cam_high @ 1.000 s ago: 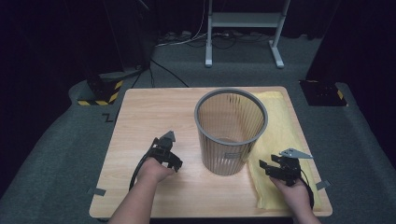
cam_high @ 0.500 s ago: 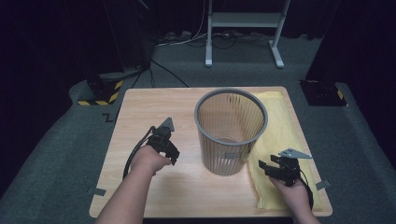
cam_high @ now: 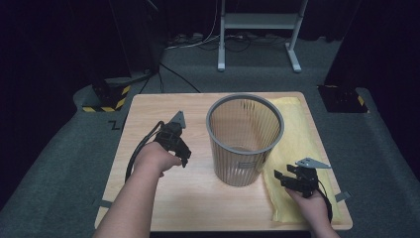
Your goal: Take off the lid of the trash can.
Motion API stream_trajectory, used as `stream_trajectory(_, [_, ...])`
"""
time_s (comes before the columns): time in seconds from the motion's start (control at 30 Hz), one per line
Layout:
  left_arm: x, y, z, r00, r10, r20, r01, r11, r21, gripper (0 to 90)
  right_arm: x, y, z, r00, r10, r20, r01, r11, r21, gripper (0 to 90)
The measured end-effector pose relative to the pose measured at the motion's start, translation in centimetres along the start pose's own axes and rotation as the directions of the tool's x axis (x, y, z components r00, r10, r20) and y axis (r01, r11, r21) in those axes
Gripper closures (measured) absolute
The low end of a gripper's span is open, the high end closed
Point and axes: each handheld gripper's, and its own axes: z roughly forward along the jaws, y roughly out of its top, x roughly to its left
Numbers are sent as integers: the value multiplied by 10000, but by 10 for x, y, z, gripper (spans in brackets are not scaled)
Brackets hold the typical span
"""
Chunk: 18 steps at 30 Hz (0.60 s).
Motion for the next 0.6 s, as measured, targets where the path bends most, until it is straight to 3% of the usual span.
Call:
stream_trajectory(0.33, [-11,3,-37,9998,163,-74,-164,9998,-109,353,0,0,0,10000,34,-13,-34,10000,1,371])
stream_trajectory(0.6, [-16,8,-57,9997,250,-73,-251,9996,-159,334,2,1,-2,10000,32,-4,-32,9999,-98,370])
